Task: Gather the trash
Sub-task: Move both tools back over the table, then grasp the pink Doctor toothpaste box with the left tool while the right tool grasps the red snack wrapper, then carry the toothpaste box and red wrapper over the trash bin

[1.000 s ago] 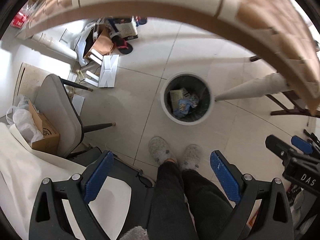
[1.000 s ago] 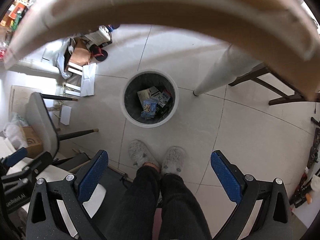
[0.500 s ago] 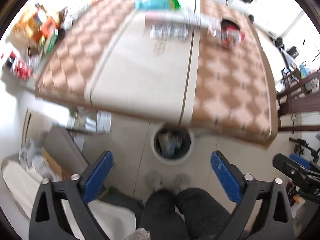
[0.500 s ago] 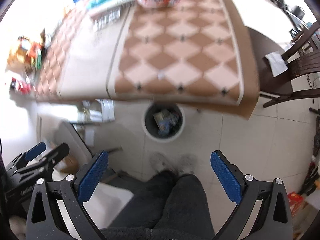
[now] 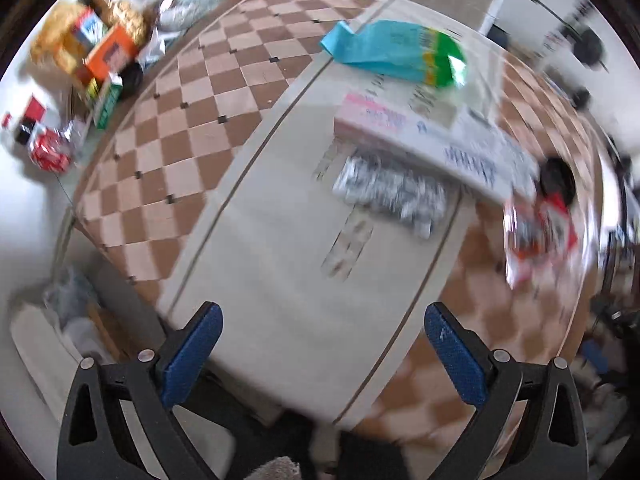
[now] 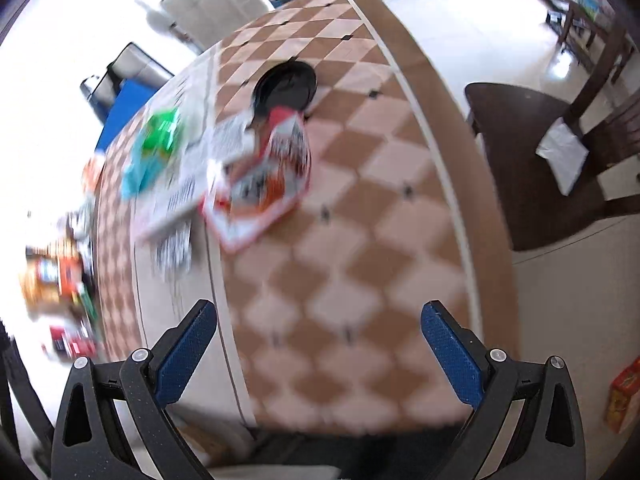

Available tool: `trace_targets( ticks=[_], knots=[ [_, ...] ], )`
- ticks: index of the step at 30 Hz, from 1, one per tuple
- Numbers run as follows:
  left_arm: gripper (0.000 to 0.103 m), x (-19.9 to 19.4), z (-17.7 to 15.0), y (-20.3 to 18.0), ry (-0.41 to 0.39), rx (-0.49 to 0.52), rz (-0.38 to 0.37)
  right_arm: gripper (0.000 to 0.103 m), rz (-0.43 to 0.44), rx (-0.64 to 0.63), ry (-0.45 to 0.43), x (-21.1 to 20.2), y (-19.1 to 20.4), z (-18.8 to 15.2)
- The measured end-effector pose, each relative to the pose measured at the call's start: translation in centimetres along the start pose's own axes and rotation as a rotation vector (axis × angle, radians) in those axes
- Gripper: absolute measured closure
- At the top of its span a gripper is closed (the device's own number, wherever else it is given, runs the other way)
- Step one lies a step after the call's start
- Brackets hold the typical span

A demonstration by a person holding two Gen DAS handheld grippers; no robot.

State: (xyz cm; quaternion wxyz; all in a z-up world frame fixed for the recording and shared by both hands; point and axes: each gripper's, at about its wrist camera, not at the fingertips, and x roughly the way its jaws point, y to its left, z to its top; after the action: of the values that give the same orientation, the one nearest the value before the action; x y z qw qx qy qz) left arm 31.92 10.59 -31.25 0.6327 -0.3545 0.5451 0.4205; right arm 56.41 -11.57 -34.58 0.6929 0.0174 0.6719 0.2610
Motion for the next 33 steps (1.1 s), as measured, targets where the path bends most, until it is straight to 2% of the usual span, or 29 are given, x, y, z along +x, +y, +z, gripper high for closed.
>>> trace_targets(
  ticks=[3,5,8,9,10,11,12,13,14,16,17,21,23,25,29,33],
  knots=[
    [0.000,2.0,3.6,-2.0,0.038,-0.064,-0.005,0.009,0.002,0.026,0.030,4.7,1.2,5.4],
    [0.000,3.8,6.2,-3.1,0.082,-0.118,-0.023,0.012,0.006,0.034,0.046,7.4,2.0,7.9],
    [0.000,6.4,9.3,-3.8,0.157,-0.249,-0.087,0.025,-0.008,0.032,0.082,10.7,3.0,9.9],
    [0.000,7.3,10.2,-4.0,0.183,-0.296,-0.113,0.028,-0.026,0.010,0.044,10.8,3.7,10.1],
    [0.000,7.9,10.8,-4.2,0.198,-0.323,-0.128,0.047,-0.039,-0.025,0.026,11.0,4.5,10.3],
    [0.001,8.9,11.6,-4.4,0.220,-0.354,-0.139,0.056,-0.053,-0.053,0.039,11.6,5.2,10.4],
    [0.001,9.5,12.0,-4.6,0.234,-0.369,-0.142,0.059,-0.066,-0.052,0.031,11.8,5.6,10.3],
    [0.001,10.2,12.5,-4.7,0.247,-0.383,-0.145,0.084,-0.091,-0.054,0.024,11.9,5.7,10.3],
    [0.001,11.0,12.9,-4.8,0.266,-0.399,-0.142,0.085,-0.069,-0.055,0.025,12.1,5.8,10.5],
    [0.008,12.0,13.4,-4.8,0.280,-0.405,-0.120,0.086,-0.065,-0.061,0.020,12.3,5.8,10.5],
    [0.026,12.5,13.5,-4.8,0.287,-0.393,-0.088,0.086,-0.057,-0.072,0.016,12.3,5.9,10.6],
    [0.037,12.8,13.4,-4.6,0.269,-0.364,-0.066,0.092,-0.052,-0.116,-0.015,11.1,5.7,10.5],
    [0.046,12.3,13.4,-5.2,0.239,-0.282,-0.034,0.094,-0.054,-0.122,-0.022,10.5,5.4,10.7],
    [0.049,11.7,13.4,-5.8,0.212,-0.218,-0.011,0.098,-0.049,-0.125,-0.025,9.8,4.7,11.4],
    [0.051,8.6,12.5,-6.7,0.105,-0.095,0.028,0.101,-0.016,-0.124,-0.008,9.3,4.2,11.4],
    [0.053,5.1,11.3,-6.8,0.016,-0.028,0.029,0.102,0.032,-0.144,-0.006,8.0,3.6,10.8]
  ],
)
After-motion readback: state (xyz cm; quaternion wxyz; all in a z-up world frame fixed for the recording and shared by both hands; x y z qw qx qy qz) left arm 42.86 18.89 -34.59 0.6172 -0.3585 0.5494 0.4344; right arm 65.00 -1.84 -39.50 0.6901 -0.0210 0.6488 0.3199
